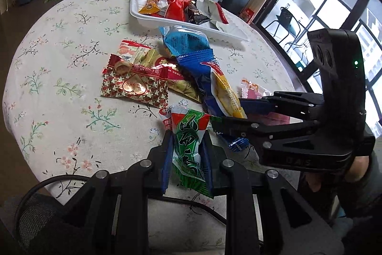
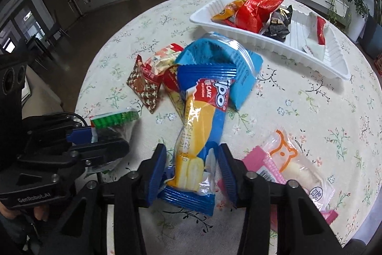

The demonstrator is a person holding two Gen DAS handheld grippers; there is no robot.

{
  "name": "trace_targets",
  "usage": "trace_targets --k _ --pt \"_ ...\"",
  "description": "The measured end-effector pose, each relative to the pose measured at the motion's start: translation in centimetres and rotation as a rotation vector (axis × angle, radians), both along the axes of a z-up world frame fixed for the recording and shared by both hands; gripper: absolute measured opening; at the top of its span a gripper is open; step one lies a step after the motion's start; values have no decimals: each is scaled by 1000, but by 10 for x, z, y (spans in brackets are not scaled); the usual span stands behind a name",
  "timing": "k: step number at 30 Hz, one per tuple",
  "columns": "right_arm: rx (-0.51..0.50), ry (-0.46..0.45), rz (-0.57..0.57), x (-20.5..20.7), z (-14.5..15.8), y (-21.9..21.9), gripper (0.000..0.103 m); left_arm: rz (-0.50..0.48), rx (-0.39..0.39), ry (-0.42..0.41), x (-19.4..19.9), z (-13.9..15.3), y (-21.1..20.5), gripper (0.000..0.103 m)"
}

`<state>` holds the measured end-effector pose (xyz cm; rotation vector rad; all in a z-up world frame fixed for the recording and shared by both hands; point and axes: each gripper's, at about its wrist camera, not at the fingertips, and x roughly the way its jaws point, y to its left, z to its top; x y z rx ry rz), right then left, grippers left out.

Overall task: Organize snacks
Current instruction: 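Grasp the green-and-white packet with the left gripper while the right gripper grasps the blue-and-yellow cake packet, then carry both packets into the white tray and open both grippers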

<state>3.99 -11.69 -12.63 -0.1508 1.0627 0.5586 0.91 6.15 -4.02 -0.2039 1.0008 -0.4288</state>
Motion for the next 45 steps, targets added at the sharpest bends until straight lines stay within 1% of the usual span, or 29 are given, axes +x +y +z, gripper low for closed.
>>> trace_targets --k 1,5,13,17,21,24,29,30,32,38,41,45 --pt "6 6 -1 1 -1 -1 36 1 -10 3 -1 -1 1 20" --pt "56 30 -13 2 -2 -8 31 4 -25 9 -1 -2 3 20" --pt "175 86 -62 -1 7 -28 30 15 -44 14 0 -1 6 20" --pt "240 115 -80 -7 15 -39 29 16 -70 18 1 0 7 20" --pt "299 113 -88 -15 27 -51 29 17 -97 22 2 3 10 20" --pt "338 123 -105 -18 32 -63 29 21 -141 31 6 7 15 20" --pt "383 113 -166 -11 41 -92 29 30 -182 24 17 22 27 20" --pt "392 110 -183 -8 44 -99 29 33 -199 26 21 25 31 20" --pt "404 95 -215 -2 51 -113 29 36 -209 20 30 33 37 20" --pt "410 6 -319 29 83 -156 29 52 -199 -42 72 70 57 20" --pt "416 -39 -353 48 103 -171 29 46 -185 -68 101 88 62 20" --pt "418 -83 -380 77 123 -175 29 31 -155 -85 150 107 59 20"
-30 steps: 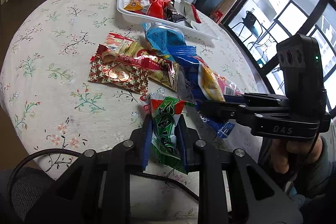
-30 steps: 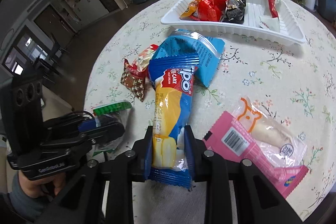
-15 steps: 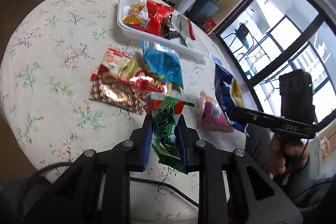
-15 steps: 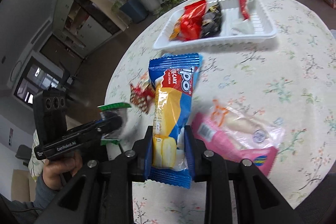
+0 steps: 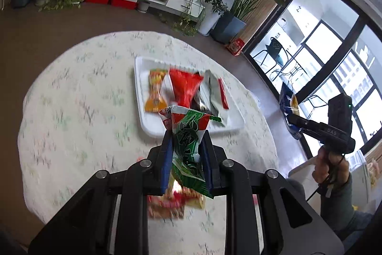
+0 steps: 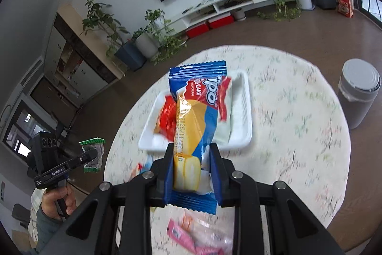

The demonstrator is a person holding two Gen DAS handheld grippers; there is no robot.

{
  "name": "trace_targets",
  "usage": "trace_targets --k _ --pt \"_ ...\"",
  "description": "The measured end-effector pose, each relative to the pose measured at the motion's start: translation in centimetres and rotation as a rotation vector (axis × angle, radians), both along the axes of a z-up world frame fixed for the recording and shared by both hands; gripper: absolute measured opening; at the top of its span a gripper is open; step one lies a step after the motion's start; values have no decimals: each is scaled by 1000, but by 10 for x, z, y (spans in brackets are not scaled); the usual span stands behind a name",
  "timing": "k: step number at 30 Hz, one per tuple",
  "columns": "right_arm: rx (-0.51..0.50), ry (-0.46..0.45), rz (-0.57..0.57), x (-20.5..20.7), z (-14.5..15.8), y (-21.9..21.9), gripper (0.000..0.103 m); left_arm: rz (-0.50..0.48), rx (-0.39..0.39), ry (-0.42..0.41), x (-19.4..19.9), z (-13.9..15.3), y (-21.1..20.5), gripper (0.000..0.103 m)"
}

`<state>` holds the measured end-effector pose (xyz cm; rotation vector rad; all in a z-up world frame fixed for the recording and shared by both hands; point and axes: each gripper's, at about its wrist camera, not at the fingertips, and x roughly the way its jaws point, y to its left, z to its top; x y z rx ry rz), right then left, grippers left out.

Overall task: Organize snacks
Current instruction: 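Carry both packets into the white tray and open both grippers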

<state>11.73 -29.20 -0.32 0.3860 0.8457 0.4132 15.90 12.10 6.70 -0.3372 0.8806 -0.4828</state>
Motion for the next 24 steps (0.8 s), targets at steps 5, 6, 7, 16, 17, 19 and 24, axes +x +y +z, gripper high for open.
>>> trace_targets --k 5,6,7,16,17,19,24 --pt "-12 -41 3 43 18 20 29 -9 23 0 62 7 -11 20" --pt "-19 -41 10 51 19 24 29 -12 38 6 75 5 -15 20" --pt "-32 -37 19 61 18 32 29 -16 43 16 88 1 -20 20" --pt "-142 84 53 122 -27 80 29 -21 124 101 161 -57 -51 20" --pt "-150 97 56 127 -33 85 29 -19 131 108 165 -62 -53 20" --pt "-168 122 48 134 -45 90 29 -22 141 125 173 -74 -59 20" --pt "-213 148 21 142 -64 94 29 -18 165 131 181 -89 -66 21"
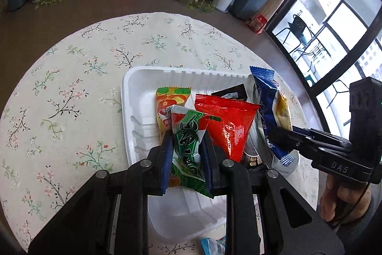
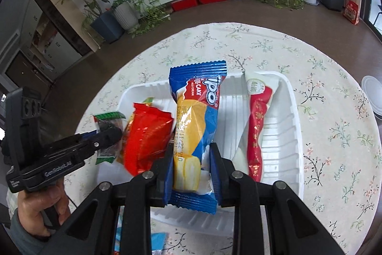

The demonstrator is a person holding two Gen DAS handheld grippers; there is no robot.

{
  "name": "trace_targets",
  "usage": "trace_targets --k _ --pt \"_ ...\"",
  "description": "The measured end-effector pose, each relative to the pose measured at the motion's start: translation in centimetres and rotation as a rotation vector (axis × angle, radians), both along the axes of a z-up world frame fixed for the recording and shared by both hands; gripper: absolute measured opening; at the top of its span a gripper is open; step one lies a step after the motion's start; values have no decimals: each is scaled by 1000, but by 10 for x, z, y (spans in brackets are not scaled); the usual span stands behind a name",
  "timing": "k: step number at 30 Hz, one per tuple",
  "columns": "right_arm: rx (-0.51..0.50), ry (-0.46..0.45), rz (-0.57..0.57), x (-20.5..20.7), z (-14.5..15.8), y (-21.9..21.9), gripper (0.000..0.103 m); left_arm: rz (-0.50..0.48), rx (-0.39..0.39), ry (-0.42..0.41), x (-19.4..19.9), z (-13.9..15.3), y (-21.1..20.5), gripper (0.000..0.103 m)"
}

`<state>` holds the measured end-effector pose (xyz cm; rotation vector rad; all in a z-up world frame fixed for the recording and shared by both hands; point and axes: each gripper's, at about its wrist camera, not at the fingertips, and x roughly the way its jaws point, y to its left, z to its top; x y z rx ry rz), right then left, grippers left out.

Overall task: Organize snacks
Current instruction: 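Carry both packets into the white tray and open both grippers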

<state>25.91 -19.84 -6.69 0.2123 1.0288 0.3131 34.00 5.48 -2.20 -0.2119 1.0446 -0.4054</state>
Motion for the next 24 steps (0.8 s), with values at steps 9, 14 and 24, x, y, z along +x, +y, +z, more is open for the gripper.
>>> trace_targets --k 9,14,24 --pt "-40 40 -17 8 -27 1 29 -10 36 -2 -2 -10 -10 23" --pt "-55 34 -7 11 -30 3 30 -11 56 -12 -5 -9 -14 24" --pt "-90 23 -21 12 -29 9 32 12 82 -31 -7 -3 -13 54"
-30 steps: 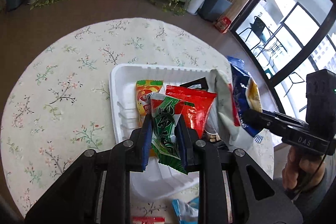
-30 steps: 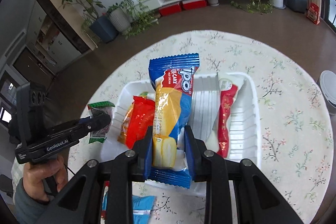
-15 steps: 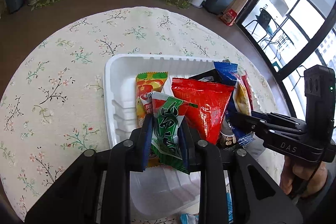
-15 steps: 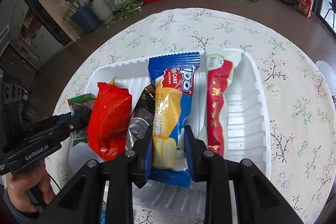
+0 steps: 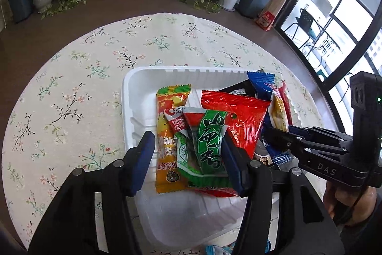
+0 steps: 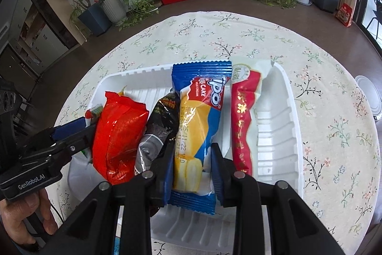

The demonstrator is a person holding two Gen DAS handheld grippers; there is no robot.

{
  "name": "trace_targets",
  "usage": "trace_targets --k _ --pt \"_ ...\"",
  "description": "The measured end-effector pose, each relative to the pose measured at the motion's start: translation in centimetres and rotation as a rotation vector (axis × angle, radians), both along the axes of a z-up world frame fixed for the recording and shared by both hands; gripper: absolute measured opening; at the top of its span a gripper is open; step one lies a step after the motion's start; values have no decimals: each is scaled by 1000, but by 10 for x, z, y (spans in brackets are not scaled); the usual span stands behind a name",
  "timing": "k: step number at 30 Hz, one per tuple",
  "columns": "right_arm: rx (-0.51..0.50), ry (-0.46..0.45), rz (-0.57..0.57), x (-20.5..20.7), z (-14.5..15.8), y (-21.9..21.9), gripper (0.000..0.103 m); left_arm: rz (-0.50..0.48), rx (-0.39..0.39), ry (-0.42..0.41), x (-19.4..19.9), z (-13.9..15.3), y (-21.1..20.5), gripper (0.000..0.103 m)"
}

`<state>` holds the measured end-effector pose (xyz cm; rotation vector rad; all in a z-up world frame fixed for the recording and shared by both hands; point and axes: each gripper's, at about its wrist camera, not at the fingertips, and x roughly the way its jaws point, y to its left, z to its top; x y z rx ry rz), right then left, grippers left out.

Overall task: Organize snacks
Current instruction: 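Carry both packets into the white tray and open both grippers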

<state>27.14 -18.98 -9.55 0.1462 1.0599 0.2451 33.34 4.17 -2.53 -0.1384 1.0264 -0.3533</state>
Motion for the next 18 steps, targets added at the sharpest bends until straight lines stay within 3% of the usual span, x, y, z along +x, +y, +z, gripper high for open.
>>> trace_targets --k 10,12,16,18 --pt "-4 -23 -10 -9 7 -5 44 -1 -9 -35 -16 17 1 61" --pt "0 -32 -16 -12 10 -6 50 0 -12 -51 -22 22 1 72" --pt "34 -48 -30 -20 18 -13 65 6 -35 -75 -38 36 6 83" --pt "66 -67 -34 -27 25 -20 73 7 -43 -96 -49 45 10 99"
